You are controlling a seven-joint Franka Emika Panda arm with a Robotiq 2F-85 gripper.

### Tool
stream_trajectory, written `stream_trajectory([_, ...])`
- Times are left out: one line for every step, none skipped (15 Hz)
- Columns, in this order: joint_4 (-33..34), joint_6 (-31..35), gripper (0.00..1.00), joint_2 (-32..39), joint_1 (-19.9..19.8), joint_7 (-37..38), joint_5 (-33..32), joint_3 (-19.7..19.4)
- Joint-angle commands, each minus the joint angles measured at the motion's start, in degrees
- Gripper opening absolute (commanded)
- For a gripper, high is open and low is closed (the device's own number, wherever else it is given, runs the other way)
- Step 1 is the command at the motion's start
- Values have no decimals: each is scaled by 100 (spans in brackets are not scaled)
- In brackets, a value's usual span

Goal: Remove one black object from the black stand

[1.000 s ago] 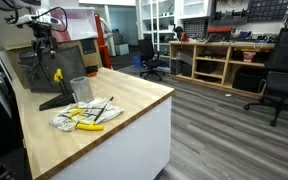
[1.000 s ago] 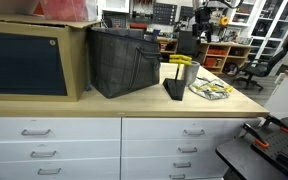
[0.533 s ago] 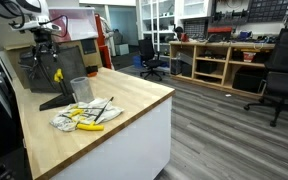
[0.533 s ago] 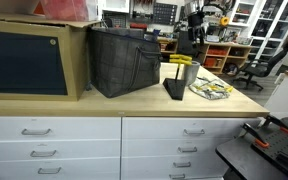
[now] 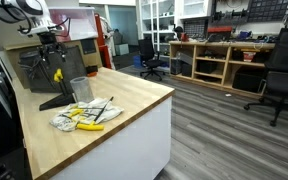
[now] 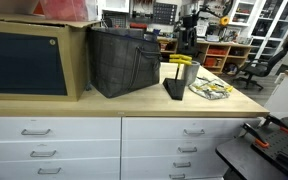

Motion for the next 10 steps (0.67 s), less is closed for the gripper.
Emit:
stream_trajectory([30,713,100,229,-102,-822,181,140])
stream_trajectory([6,805,100,286,-133,-1135,275,210])
stream_trajectory([6,820,100,331,-169,-1445,401,280])
stream_trajectory([4,779,100,369,-198,-1739,534,349])
stream_trajectory([33,719,100,421,-250,-2026,706,423])
stream_trajectory([116,603,100,489,-290,-2283,836,479])
stream_trajectory([204,512,100,569,-299,-2449,874,486])
stream_trajectory([278,422,100,627,-296,-2539,847,465])
stream_trajectory([329,371,100,634,-289,-2597,782,426])
stream_trajectory([373,344,100,647,-296,-2635,759,394])
